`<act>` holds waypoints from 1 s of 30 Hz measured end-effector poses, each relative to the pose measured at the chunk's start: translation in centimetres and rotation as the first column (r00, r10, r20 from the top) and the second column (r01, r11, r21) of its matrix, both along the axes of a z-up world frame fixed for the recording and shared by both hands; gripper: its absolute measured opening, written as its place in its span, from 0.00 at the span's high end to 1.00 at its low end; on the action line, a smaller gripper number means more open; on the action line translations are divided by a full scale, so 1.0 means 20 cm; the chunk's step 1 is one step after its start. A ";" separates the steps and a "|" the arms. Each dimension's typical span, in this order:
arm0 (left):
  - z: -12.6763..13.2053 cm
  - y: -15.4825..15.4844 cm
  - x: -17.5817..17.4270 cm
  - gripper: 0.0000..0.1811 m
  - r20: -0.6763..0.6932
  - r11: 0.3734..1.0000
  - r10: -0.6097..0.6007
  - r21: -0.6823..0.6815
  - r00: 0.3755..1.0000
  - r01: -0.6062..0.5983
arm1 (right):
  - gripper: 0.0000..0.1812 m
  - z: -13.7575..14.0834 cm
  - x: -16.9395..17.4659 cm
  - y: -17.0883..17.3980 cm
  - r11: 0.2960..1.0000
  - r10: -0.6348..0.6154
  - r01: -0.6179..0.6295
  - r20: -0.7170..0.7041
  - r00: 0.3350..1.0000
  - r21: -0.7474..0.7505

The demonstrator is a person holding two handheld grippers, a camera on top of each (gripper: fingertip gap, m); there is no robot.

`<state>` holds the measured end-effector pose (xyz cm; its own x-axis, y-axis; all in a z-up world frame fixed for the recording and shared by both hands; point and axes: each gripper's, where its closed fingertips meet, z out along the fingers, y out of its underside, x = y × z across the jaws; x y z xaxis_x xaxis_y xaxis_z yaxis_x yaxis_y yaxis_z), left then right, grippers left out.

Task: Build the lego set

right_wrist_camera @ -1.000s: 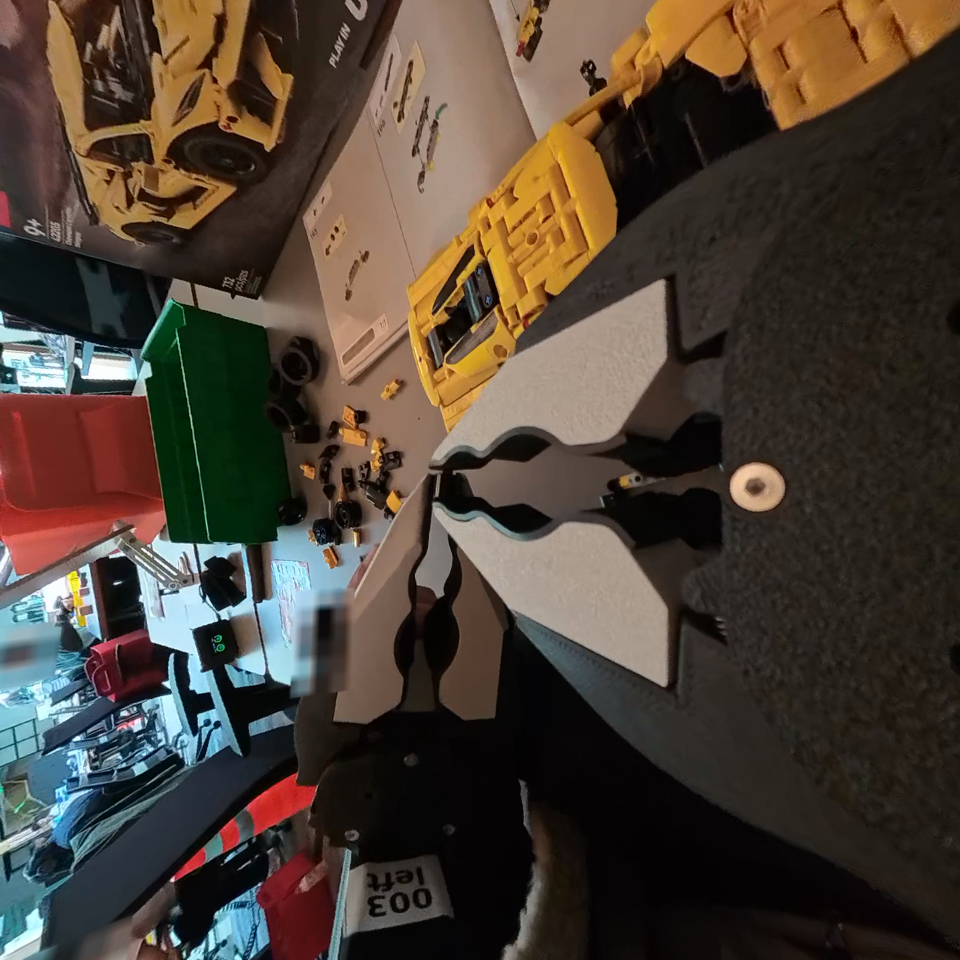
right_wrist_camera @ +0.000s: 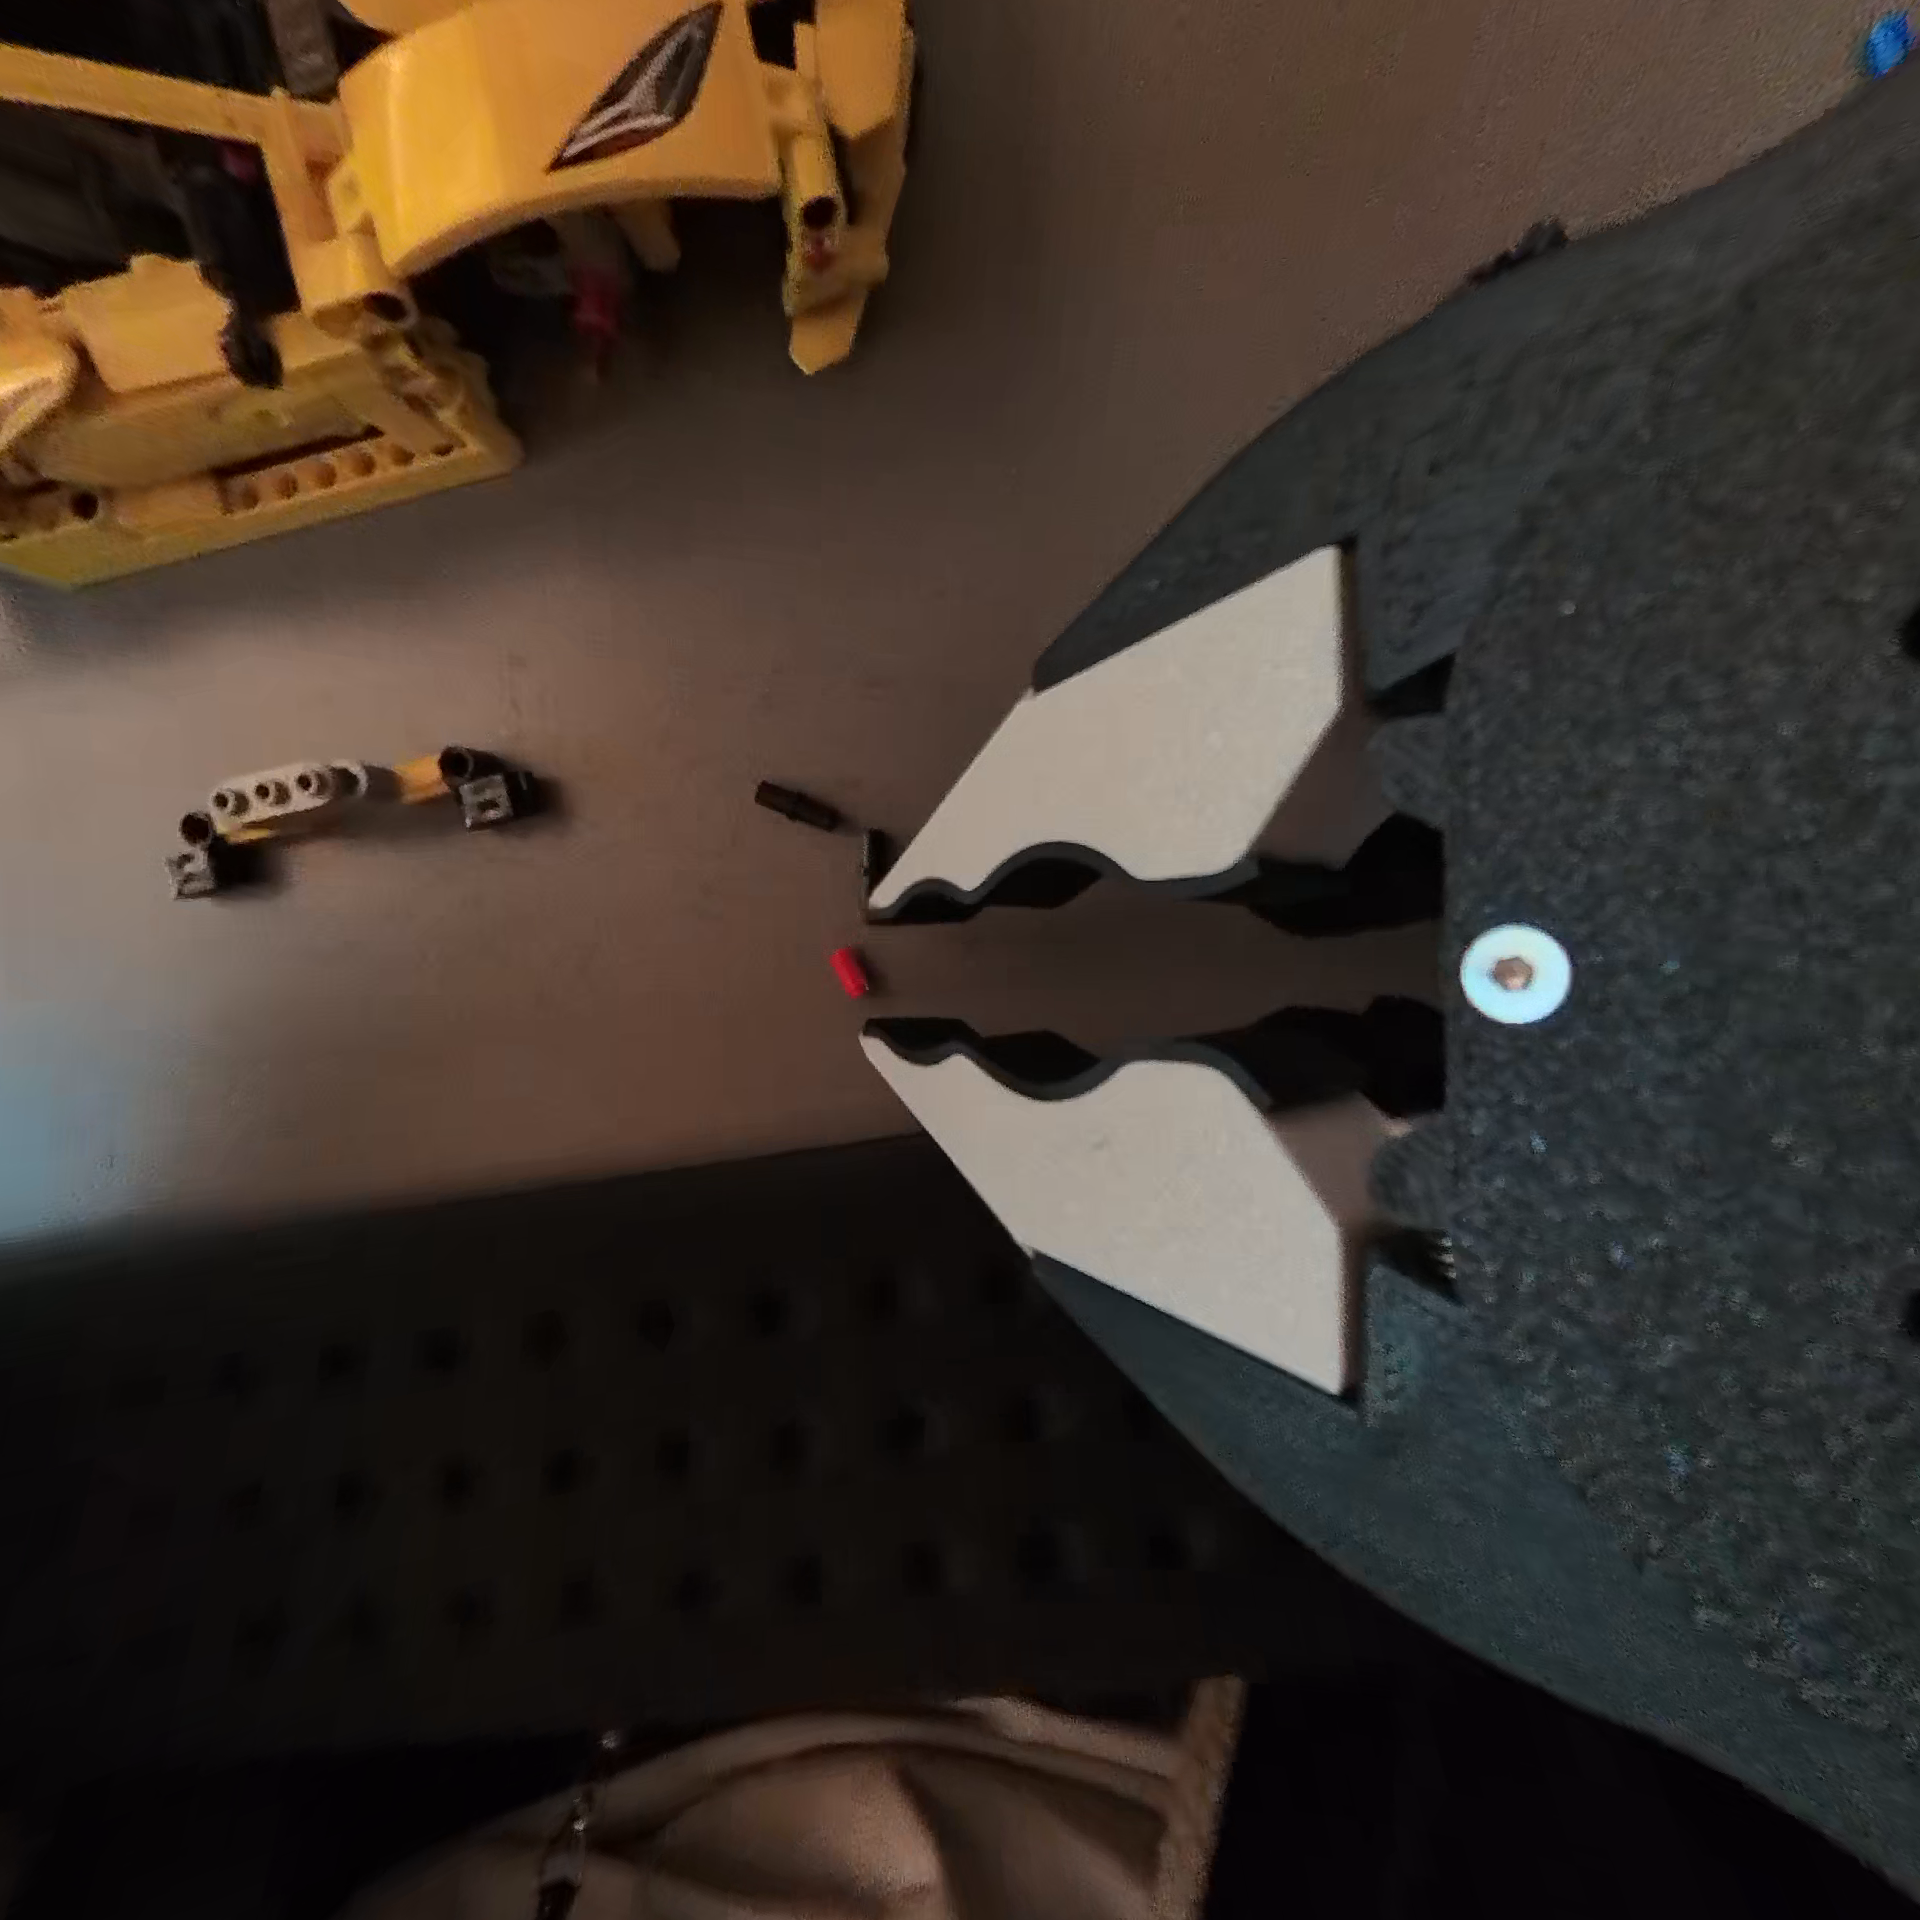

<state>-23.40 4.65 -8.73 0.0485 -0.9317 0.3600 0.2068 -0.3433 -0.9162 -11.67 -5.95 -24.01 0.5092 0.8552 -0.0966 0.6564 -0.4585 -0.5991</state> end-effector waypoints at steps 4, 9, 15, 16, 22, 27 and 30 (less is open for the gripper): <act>-0.01 -0.01 0.01 0.96 -0.028 1.000 0.006 0.028 1.000 -0.005 | 0.88 0.01 -0.03 -0.01 0.995 -0.095 0.095 0.001 0.995 -0.038; -0.03 -0.02 0.02 0.96 -0.052 0.999 0.013 0.042 0.999 -0.011 | 0.92 0.00 0.03 0.02 0.941 -0.338 0.336 0.086 0.937 0.029; -0.03 0.00 0.02 0.96 -0.047 1.000 0.020 0.024 0.999 -0.019 | 0.90 -0.02 -0.02 -0.01 0.829 -0.551 0.551 0.031 0.834 -0.098; -0.03 -0.01 0.02 0.96 -0.048 1.000 0.020 0.023 0.999 -0.019 | 0.90 -0.02 -0.03 -0.01 0.820 -0.563 0.563 0.029 0.826 -0.102; -0.04 -0.01 0.02 0.96 -0.062 0.999 0.017 0.034 0.998 -0.015 | 0.94 -0.03 -0.01 0.01 0.828 -0.558 0.561 0.085 0.826 -0.016; -0.05 -0.04 0.03 0.96 -0.069 0.999 -0.022 0.023 0.997 0.023 | 0.95 -0.03 -0.02 0.02 0.848 -0.529 0.529 0.101 0.843 0.027; -0.08 -0.04 0.05 0.96 -0.092 0.998 -0.055 -0.019 0.994 0.053 | 0.95 -0.03 -0.02 0.02 0.855 -0.518 0.518 0.102 0.849 0.034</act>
